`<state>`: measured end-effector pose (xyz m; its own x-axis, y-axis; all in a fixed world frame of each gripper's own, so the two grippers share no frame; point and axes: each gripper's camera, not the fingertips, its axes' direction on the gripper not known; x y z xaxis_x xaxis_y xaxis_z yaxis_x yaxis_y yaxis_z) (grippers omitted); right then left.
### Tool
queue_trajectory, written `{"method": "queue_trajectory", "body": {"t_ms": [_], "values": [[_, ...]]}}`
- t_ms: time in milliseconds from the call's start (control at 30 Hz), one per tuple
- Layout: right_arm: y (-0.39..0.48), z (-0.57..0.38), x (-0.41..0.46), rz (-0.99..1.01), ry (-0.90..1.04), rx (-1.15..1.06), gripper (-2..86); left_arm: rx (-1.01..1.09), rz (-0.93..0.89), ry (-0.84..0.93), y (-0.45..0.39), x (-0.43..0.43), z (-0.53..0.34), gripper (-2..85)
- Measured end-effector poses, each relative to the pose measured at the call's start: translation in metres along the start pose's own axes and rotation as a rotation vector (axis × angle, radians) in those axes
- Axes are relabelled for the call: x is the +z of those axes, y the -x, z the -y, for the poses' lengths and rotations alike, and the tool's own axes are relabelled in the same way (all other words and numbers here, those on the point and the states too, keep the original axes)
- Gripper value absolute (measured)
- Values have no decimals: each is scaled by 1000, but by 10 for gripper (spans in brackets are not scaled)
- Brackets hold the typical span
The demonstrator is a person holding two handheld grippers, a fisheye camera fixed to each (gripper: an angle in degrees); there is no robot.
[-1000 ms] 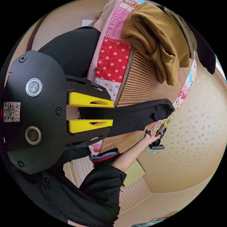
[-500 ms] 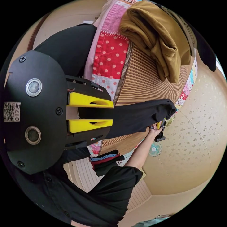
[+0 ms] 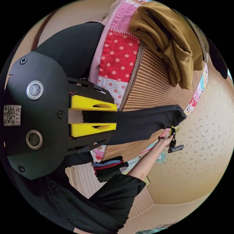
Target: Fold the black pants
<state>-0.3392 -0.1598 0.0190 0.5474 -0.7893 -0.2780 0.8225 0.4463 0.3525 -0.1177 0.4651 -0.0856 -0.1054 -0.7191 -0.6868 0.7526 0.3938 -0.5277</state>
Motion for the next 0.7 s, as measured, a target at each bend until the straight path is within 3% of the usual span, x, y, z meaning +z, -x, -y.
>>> {"method": "queue_trajectory", "body": {"t_ms": [133, 300, 567, 700], "values": [[5, -85, -57, 164, -35, -27, 73, 44, 5, 10, -1, -5, 10, 79], [21, -221, -116, 302, 6, -203, 76, 30, 0, 174, 7, 15, 30, 83], [7, -423, -120, 720, 139, 90, 97, 122, -73, 261, 4, 44, 42, 90], [12, -452, -114, 744, 89, 130, 94, 119, -94, 298, 6, 57, 49, 88]]}}
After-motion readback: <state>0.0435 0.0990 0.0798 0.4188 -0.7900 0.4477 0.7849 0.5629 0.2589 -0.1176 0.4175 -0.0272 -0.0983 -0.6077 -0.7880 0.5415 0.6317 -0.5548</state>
